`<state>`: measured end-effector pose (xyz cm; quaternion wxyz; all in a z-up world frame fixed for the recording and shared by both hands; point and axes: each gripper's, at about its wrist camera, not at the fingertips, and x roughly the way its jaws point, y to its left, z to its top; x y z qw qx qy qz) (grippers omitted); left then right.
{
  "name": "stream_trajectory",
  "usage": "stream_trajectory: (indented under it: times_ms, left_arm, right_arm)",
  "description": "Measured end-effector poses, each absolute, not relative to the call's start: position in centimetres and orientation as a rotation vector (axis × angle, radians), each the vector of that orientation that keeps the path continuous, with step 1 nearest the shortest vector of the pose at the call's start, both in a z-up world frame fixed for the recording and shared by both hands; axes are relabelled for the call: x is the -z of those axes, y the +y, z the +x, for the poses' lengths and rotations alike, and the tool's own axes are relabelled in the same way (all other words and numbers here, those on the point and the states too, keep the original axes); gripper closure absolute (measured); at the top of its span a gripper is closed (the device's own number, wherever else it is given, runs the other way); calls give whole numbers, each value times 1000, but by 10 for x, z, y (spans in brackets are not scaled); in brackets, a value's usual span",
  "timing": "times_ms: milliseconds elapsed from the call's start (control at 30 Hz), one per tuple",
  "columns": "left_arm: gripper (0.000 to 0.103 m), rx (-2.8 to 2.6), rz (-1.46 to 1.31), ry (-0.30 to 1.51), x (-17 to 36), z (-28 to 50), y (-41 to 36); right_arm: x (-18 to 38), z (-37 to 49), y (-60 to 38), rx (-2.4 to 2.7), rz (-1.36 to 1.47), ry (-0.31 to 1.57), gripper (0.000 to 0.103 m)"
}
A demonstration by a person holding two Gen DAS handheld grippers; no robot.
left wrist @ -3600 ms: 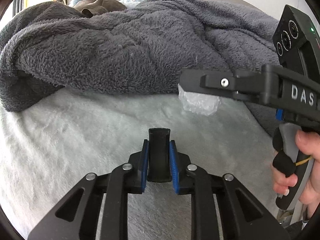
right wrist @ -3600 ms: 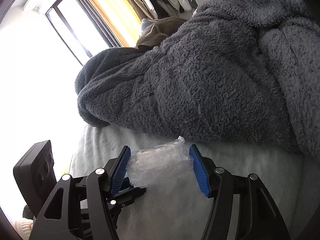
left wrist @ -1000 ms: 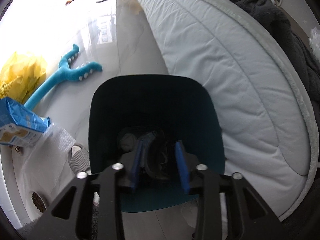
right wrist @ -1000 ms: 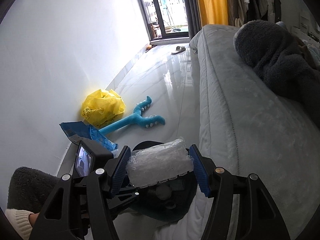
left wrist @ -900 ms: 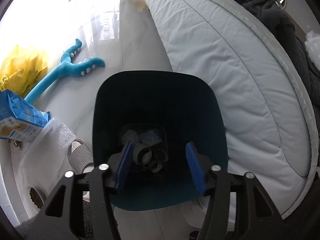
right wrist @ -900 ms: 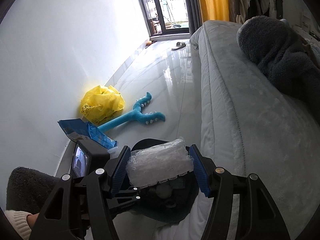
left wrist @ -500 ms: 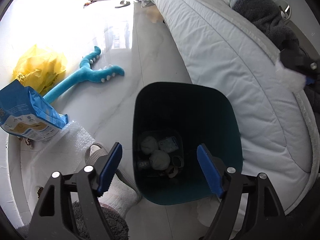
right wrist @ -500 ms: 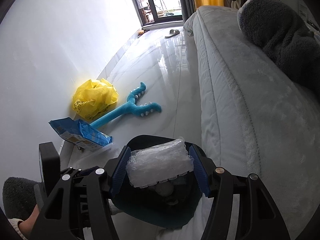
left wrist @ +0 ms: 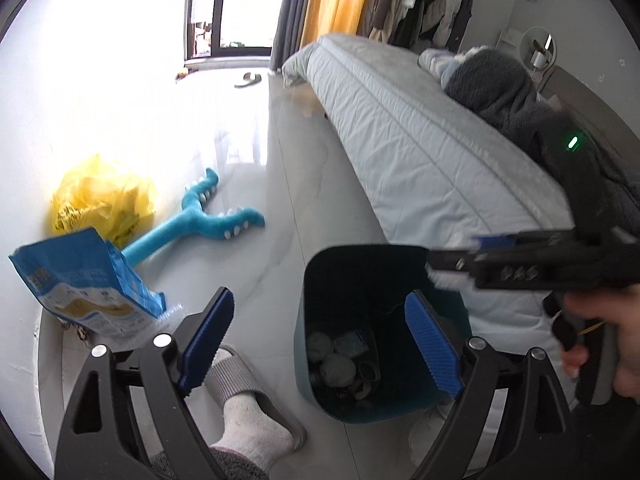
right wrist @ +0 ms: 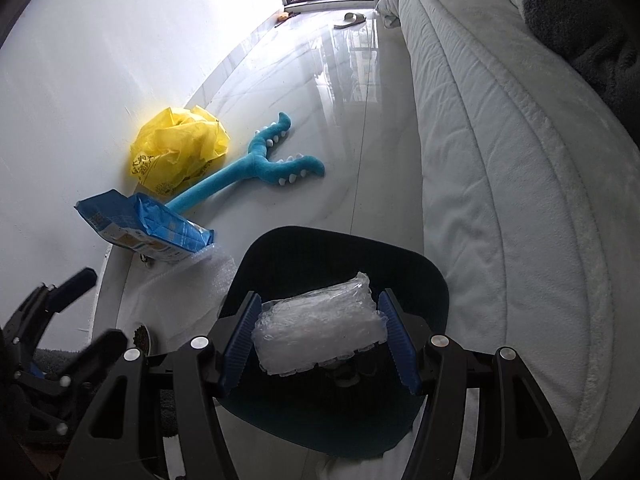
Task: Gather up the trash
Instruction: 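Move the right tool over the bin and open it to drop the plastic wrap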
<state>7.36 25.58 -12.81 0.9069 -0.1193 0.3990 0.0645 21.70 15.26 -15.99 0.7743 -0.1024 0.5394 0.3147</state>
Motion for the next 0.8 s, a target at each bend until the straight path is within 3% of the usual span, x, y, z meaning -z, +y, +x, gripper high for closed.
stream_trajectory:
  times_ms: [167,233,433,800]
  left_arm:
    - [7,-131,-251,751,105,70,256]
    - [7,-127,-259,728,95,68,257]
    - [6,-98,-251,668,70,66,243]
    - [4,-142,-181,607,35,51,214]
  right_arm:
    - [169,215,155,-677,-249,1207,37]
    - [168,215,154,-676,-256,1209,30]
    - [153,210,136,-676,-252,1179,29]
    - [78,185,70,-670,-170,965,26]
